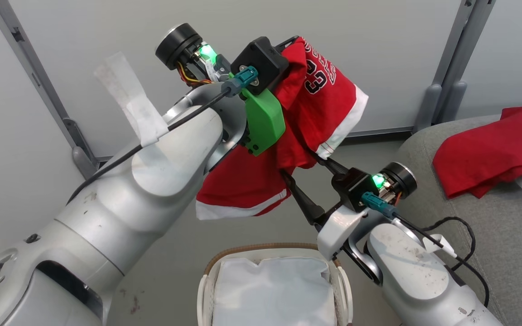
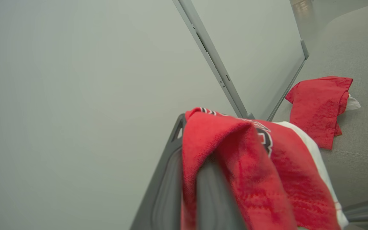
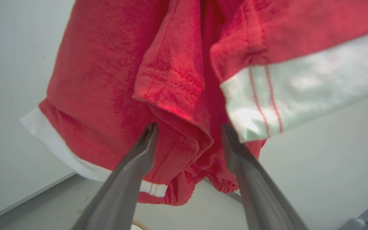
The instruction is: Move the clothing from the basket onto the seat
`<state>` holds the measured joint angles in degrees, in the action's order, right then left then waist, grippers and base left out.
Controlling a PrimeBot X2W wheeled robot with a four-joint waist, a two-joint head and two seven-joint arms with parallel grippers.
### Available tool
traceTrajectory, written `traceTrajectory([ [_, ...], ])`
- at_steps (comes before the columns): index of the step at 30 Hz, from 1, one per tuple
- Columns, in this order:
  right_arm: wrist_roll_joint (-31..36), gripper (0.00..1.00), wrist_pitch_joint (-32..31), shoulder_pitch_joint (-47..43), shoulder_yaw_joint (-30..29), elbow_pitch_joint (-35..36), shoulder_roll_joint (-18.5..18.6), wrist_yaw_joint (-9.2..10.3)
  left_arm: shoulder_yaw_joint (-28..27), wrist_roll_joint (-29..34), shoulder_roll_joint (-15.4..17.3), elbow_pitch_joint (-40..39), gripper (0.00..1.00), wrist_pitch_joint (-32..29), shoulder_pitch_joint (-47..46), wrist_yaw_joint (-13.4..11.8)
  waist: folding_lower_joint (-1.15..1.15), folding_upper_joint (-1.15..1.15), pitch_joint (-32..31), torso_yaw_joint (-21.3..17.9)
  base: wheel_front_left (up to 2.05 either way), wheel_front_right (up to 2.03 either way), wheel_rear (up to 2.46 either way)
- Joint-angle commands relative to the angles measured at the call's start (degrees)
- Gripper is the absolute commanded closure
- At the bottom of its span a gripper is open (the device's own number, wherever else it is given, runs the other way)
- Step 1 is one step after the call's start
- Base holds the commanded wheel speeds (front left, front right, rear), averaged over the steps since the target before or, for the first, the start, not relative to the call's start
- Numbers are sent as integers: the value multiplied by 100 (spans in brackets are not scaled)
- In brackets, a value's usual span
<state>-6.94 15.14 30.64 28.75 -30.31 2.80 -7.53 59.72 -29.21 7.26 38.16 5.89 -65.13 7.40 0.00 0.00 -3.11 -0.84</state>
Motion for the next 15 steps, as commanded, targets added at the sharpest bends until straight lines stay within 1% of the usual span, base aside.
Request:
traceTrajectory([
  [1, -64, 0, 1, 113, 74, -32, 19, 8, 26, -78, -28, -20, 100, 0, -112, 14, 0, 0, 20, 28, 0, 0, 0],
  [8, -197, 0, 1, 401, 216, 50, 17, 8, 119, -173, -34, -61, 100, -8, -96, 15, 0, 0, 71, 85, 0, 0, 0],
  [9, -219, 60, 1, 408, 261, 56, 17, 8, 128, -198, -30, -62, 100, -7, -84, 15, 0, 0, 74, 91, 0, 0, 0],
  [10, -241, 100, 1, 420, 310, 63, 18, 8, 133, -210, -26, -62, 100, -2, -70, 15, 0, 0, 78, 98, 0, 0, 0],
  [15, -296, 100, 1, 448, 391, 127, 19, 8, 129, -305, 25, -42, 100, 37, 42, 15, 0, 0, 109, 101, 0, 0, 0],
])
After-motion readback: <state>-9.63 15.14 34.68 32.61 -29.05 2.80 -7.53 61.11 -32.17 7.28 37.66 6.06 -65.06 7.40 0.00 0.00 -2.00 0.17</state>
